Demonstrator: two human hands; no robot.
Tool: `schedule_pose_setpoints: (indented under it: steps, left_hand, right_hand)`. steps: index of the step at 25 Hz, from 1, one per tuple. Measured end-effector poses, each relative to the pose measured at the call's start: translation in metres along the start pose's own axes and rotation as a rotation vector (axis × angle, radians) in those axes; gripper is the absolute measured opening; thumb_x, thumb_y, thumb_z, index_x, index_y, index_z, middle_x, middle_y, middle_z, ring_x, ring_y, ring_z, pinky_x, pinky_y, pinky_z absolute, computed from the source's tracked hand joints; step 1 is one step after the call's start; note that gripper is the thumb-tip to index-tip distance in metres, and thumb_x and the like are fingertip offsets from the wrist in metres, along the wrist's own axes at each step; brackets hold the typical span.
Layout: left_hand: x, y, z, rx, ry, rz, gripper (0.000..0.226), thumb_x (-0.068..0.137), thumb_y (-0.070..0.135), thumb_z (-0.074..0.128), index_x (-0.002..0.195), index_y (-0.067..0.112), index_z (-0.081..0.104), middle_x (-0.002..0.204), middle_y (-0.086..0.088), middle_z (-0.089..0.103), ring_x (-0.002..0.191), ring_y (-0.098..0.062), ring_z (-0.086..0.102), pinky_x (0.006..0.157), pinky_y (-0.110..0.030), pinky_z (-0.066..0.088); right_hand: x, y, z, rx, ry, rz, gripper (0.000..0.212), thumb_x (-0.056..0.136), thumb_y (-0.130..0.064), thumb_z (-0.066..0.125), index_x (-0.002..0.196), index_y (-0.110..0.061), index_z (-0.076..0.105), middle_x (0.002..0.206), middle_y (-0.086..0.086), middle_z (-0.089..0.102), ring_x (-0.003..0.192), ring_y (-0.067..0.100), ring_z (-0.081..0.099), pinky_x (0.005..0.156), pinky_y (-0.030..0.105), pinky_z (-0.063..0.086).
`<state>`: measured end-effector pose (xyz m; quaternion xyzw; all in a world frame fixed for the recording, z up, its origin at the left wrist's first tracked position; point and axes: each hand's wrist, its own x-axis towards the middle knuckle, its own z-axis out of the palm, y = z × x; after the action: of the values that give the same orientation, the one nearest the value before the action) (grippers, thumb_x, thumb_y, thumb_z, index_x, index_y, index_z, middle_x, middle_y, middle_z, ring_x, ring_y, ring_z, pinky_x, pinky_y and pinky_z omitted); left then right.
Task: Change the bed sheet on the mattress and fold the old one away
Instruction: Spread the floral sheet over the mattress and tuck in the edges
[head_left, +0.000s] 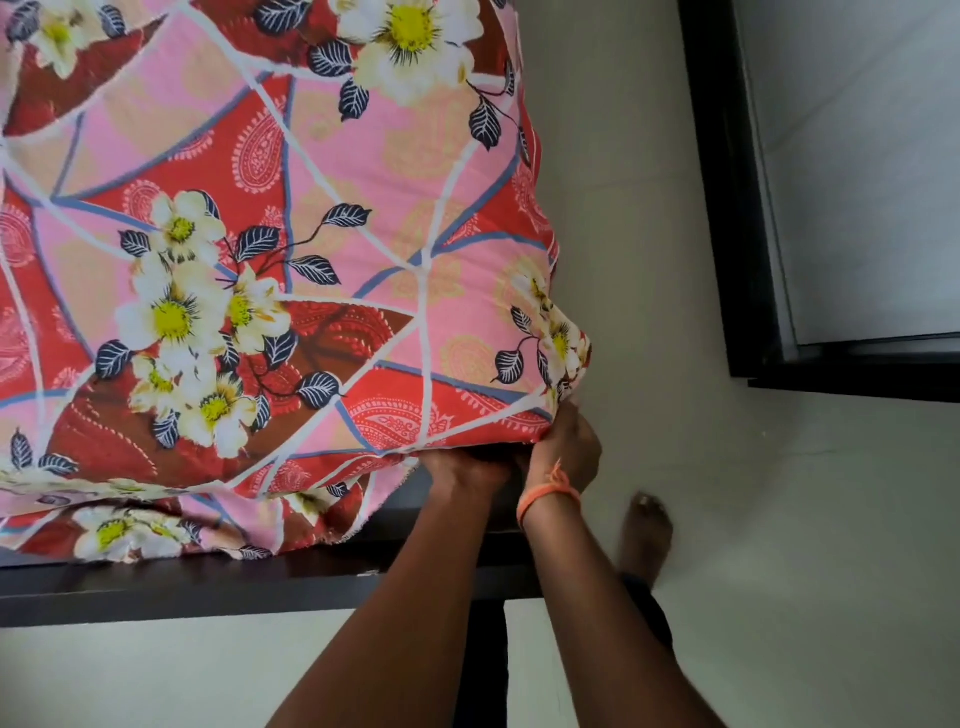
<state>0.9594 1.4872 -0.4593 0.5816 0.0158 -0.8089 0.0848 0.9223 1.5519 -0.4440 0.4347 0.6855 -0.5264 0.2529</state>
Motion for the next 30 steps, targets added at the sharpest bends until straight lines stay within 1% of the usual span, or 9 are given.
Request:
schedule_pose_setpoints:
  steps: [1,4,7,9,11,15,19,23,30]
  left_hand:
    - [-0.009,-0.005,0.008,0.007,0.048,0.021,0.070,0.085,0.068,0.045,0.132,0.017,0.058,0.129,-0.020,0.063,0.121,-0.045,0.056,0.103,-0.058,0.043]
    - [-0.040,-0.027,0.026,0.033,0.192,0.079,0.055,0.093,0.055,0.046,0.125,0.014,0.064,0.121,-0.018,0.067,0.114,-0.040,0.061,0.100,-0.051,0.048]
    - [-0.087,-0.041,0.053,0.150,0.208,0.015,0.053,0.097,0.047,0.041,0.126,0.007,0.061,0.118,-0.021,0.066,0.112,-0.038,0.061,0.100,-0.047,0.049]
    - [-0.126,-0.047,0.083,0.210,0.170,0.008,0.058,0.101,0.048,0.036,0.131,0.002,0.053,0.119,-0.021,0.063,0.110,-0.034,0.060,0.093,-0.040,0.050]
    - [-0.165,-0.052,0.117,0.240,0.112,0.076,0.059,0.103,0.048,0.036,0.139,0.002,0.045,0.126,-0.020,0.059,0.112,-0.032,0.059,0.098,-0.039,0.047]
    - [-0.251,-0.064,0.177,0.266,-0.017,0.176,0.050,0.104,0.039,0.040,0.135,0.001,0.049,0.134,-0.021,0.056,0.124,-0.034,0.055,0.108,-0.041,0.042]
    - [-0.348,-0.096,0.194,0.292,-0.093,0.248,0.047,0.103,0.034,0.043,0.130,-0.002,0.055,0.131,-0.021,0.060,0.123,-0.033,0.057,0.112,-0.043,0.040]
    - [-0.402,-0.114,0.210,0.306,-0.158,0.305,0.044,0.102,0.031,0.045,0.127,-0.003,0.057,0.127,-0.022,0.062,0.124,-0.036,0.057,0.110,-0.044,0.041]
    - [-0.452,-0.110,0.277,0.311,-0.255,0.389,0.035,0.100,0.032,0.046,0.113,0.003,0.062,0.106,-0.015,0.065,0.097,-0.028,0.062,0.094,-0.038,0.047]
  right_hand:
    - [-0.004,-0.001,-0.002,-0.025,-0.052,0.005,0.042,0.100,-0.042,0.042,0.081,-0.016,0.069,0.077,-0.002,0.066,0.068,0.010,0.061,0.060,0.024,0.048]
    - [-0.004,-0.010,-0.011,0.024,-0.314,0.243,0.042,0.089,-0.056,0.053,0.089,-0.020,0.074,0.094,0.007,0.073,0.085,0.023,0.069,0.076,0.038,0.057]
    - [-0.025,-0.058,-0.043,-0.132,-0.327,0.324,0.037,0.092,-0.039,0.054,0.100,-0.006,0.070,0.081,0.010,0.068,0.072,0.025,0.064,0.064,0.029,0.055]
    - [-0.045,-0.103,-0.070,-0.126,-0.285,0.251,0.029,0.095,-0.023,0.052,0.084,0.002,0.064,0.066,0.010,0.056,0.052,0.020,0.049,0.041,0.015,0.041]
    - [-0.069,-0.144,-0.088,-0.170,-0.337,0.121,0.027,0.093,-0.015,0.055,0.069,-0.003,0.060,0.060,0.010,0.053,0.045,0.018,0.044,0.034,0.013,0.031]
    - [-0.130,-0.216,-0.131,-0.186,-0.471,-0.055,0.026,0.092,-0.021,0.059,0.071,-0.008,0.064,0.069,0.012,0.062,0.051,0.019,0.053,0.046,0.019,0.040]
    - [-0.190,-0.262,-0.189,-0.145,-0.508,-0.075,0.027,0.090,-0.022,0.060,0.067,-0.011,0.063,0.068,0.009,0.063,0.056,0.022,0.055,0.056,0.027,0.044]
    - [-0.231,-0.297,-0.234,-0.108,-0.563,-0.098,0.025,0.090,-0.022,0.060,0.070,-0.008,0.064,0.068,0.011,0.062,0.057,0.023,0.056,0.060,0.031,0.044]
    - [-0.267,-0.380,-0.253,-0.032,-0.645,-0.198,0.020,0.094,-0.019,0.055,0.079,-0.008,0.063,0.072,0.006,0.063,0.063,0.020,0.058,0.061,0.029,0.047]
